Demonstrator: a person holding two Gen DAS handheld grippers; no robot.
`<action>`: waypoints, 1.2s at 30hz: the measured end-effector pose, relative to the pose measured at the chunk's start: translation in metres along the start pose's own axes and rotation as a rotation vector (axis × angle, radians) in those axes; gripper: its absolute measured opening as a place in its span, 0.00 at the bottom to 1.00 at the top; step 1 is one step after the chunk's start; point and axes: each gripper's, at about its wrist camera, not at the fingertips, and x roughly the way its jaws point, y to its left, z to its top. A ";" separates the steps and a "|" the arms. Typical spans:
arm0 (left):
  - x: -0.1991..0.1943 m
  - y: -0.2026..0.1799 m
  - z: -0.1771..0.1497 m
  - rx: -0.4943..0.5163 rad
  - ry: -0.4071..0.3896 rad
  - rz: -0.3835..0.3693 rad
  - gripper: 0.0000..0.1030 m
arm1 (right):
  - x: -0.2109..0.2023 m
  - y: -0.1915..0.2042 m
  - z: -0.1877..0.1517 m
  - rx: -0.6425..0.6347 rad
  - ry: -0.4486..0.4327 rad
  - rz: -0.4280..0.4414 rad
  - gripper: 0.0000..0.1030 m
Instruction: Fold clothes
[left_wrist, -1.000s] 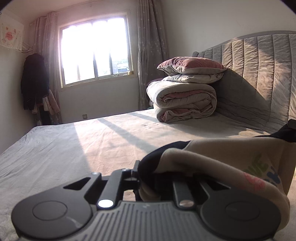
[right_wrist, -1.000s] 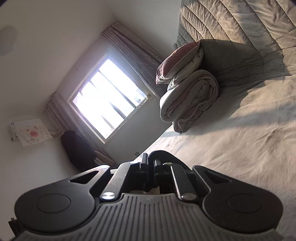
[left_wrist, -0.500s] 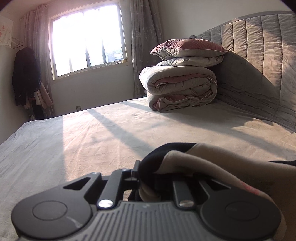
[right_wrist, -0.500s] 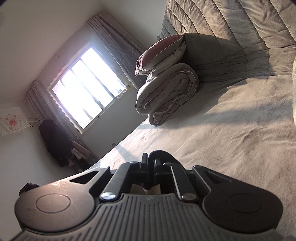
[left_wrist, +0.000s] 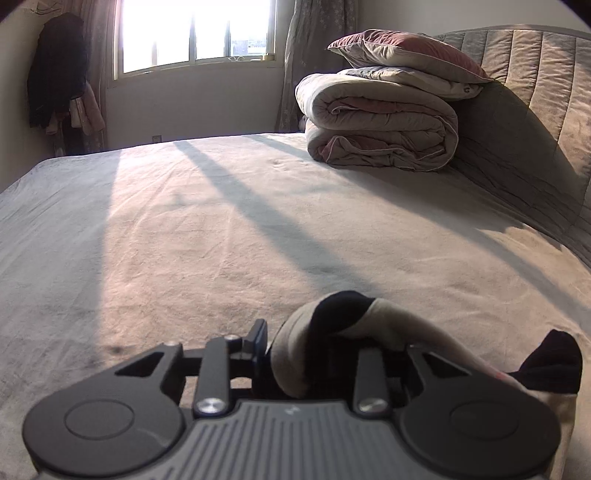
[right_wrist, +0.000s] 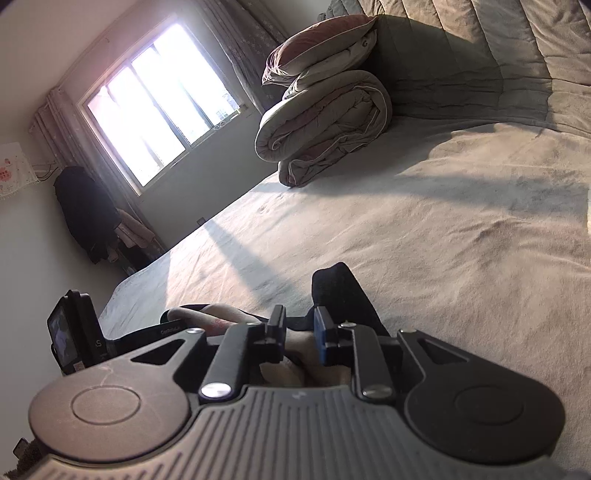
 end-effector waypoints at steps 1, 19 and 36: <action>-0.001 0.002 -0.001 -0.011 0.013 -0.009 0.49 | -0.002 -0.001 0.000 0.005 -0.004 0.004 0.52; -0.048 0.037 -0.076 -0.151 0.271 -0.145 0.77 | -0.008 0.011 -0.021 -0.080 0.125 -0.061 0.59; -0.060 0.092 -0.108 -0.560 0.168 -0.238 0.16 | -0.001 0.033 -0.076 -0.160 0.464 0.023 0.68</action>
